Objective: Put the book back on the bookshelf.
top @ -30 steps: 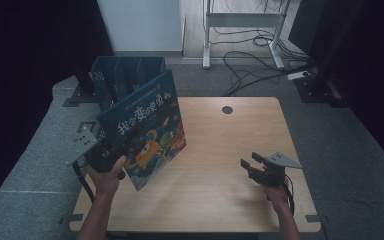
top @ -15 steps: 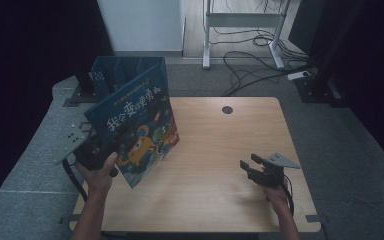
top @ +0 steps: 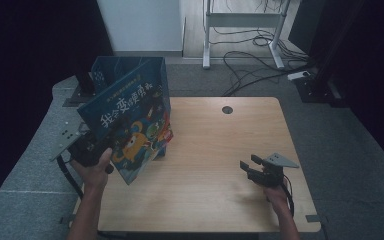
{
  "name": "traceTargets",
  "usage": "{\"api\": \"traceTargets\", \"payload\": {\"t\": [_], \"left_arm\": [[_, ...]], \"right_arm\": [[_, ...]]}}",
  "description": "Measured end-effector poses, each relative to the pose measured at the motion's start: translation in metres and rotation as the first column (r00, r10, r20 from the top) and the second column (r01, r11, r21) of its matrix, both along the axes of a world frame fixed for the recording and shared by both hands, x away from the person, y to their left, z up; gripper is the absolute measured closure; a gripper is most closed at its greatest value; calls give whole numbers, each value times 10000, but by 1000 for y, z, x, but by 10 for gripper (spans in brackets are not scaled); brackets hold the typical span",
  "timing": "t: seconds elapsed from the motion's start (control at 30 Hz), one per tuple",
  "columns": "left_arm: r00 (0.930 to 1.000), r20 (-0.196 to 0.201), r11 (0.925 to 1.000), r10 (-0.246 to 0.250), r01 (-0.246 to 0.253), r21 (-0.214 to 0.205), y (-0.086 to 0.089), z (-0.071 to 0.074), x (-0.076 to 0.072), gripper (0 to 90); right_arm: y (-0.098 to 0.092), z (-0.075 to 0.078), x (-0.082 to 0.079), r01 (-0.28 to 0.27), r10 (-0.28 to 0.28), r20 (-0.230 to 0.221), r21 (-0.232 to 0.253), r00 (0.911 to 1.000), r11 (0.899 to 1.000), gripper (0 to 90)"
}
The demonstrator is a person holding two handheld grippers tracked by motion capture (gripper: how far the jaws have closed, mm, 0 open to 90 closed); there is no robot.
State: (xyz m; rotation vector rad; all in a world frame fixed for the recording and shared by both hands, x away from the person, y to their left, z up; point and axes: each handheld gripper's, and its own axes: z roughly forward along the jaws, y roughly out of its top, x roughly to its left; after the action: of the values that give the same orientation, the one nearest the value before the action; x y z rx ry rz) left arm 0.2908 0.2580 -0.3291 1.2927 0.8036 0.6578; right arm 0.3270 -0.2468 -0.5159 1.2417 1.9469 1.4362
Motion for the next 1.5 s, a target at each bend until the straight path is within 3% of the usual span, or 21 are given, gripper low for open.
{"api": "traceTargets", "payload": {"t": [0.97, 1.5], "left_arm": [[9931, 25, 9930, 1171, -1171, -157, 18, 18, 24, 821], [9776, 77, 9777, 2102, -2102, -27, 12, 18, 51, 820]], "right_arm": [[-1, -6, 2, 9, -12, -238, -116, 9997, 9999, 397], [1, -10, 3, -20, 13, -329, -196, 9995, 9998, 397]]}}
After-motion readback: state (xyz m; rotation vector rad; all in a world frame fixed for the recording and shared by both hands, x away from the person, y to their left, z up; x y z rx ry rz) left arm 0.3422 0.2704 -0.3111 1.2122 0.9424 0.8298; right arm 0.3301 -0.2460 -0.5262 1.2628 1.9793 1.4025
